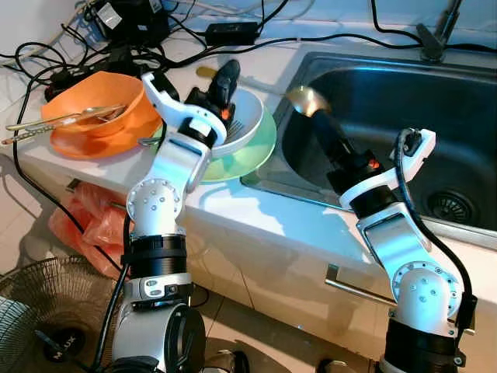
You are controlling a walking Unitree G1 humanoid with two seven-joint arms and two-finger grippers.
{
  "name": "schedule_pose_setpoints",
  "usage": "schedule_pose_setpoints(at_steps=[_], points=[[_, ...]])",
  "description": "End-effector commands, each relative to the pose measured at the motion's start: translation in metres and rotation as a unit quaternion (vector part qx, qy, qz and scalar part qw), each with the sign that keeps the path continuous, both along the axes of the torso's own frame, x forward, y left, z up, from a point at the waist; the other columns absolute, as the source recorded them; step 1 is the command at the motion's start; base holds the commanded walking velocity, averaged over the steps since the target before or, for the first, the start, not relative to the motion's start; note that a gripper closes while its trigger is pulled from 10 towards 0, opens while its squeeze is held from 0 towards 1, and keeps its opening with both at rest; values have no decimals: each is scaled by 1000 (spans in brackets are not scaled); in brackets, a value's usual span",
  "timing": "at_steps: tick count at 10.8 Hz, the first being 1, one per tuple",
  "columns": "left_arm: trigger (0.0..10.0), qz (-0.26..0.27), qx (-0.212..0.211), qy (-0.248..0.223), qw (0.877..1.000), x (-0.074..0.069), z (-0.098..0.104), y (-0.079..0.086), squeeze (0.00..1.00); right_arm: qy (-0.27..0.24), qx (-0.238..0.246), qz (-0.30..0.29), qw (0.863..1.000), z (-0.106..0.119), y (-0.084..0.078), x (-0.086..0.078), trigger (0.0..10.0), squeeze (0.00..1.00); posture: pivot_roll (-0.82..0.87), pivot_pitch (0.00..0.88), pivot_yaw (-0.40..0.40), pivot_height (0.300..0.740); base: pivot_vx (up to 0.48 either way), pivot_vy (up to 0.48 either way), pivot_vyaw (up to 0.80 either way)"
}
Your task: Kitchen organization
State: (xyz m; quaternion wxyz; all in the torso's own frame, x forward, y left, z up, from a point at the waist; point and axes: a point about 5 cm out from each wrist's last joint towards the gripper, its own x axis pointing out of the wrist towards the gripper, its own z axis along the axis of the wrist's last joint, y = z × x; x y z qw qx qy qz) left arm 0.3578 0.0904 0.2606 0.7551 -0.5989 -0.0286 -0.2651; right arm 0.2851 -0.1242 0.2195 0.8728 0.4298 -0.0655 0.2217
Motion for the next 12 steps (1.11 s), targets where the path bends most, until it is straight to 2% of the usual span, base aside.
schedule_pose_setpoints(at_steps=[1,6,11,12], points=[[0,-24,-27,26,999,-5,-14,-21,0,-14,9,9,1000,9,4,-3,10000,0,1,133,177,740,0,0,0],[0,-52,-49,32,997,-10,-13,-43,0,-19,36,26,999,16,16,5,10000,0,6,137,175,740,0,0,0],[0,-73,-54,29,995,-17,-12,-53,0,-17,54,33,998,16,24,10,10000,0,7,145,174,740,0,0,0],[0,-81,-53,33,995,-19,-14,-57,0,-23,64,33,997,20,25,12,0,0,7,147,173,740,0,0,0]])
